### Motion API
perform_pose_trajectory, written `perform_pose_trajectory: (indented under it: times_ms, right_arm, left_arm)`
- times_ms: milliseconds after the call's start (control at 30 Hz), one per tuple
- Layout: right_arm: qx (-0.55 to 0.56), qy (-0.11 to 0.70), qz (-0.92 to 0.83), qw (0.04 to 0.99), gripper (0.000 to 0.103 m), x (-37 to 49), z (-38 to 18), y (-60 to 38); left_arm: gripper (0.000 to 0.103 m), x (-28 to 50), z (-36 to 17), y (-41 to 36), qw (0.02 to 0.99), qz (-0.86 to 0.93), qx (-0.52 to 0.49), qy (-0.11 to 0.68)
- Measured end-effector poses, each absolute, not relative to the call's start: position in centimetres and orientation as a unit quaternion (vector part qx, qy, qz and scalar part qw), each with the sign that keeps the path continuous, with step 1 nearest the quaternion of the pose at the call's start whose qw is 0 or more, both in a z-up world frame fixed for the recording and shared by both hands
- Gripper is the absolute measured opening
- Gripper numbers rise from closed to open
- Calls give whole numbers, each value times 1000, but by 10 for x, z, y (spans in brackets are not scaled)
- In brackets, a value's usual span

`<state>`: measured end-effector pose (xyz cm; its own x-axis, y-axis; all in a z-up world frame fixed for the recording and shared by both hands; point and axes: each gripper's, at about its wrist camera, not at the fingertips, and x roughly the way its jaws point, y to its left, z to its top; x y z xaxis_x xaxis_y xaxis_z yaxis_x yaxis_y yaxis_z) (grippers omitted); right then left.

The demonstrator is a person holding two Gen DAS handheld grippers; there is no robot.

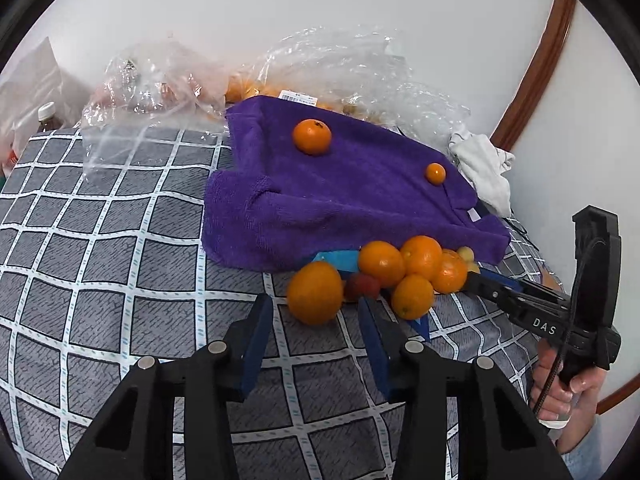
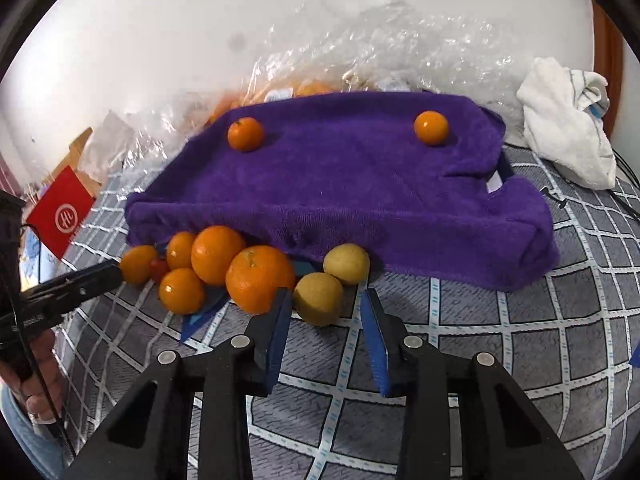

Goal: Organize fruits
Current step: 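Grasp a yellow-green fruit with the right gripper while the left grasps an orange, then lift both held fruits up over the purple towel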

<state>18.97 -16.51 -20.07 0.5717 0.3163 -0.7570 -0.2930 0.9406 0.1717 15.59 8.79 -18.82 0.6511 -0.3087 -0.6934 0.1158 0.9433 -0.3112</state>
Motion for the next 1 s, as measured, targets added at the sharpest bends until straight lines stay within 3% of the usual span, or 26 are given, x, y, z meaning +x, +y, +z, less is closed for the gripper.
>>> perform_pose_trajectory:
  times_ms: [100, 367, 600, 667, 700, 1000]
  right_arm:
    - [19, 428, 181, 885, 29, 190, -202, -165]
    - [-18, 394, 144, 908, 29, 165, -191, -190]
    - [-3, 415, 138, 899, 29, 164, -199, -222]
    - [12, 417, 143, 898, 29, 166, -200, -226]
    - [19, 420, 144, 896, 29, 169, -201, -228]
    - [7, 428, 143, 892, 30, 172, -205, -219]
  left_arm:
    - [41, 156, -188, 85, 901, -124, -114, 400]
    - [41, 162, -191, 85, 909, -93, -107, 391]
    - [41, 172, -196, 80, 900, -101, -115, 407]
    - [38, 173, -198, 78, 898, -106, -115, 411]
    - [32, 174, -198, 78, 897, -105, -116, 412]
    - [31, 166, -197, 85, 898, -113, -144, 401]
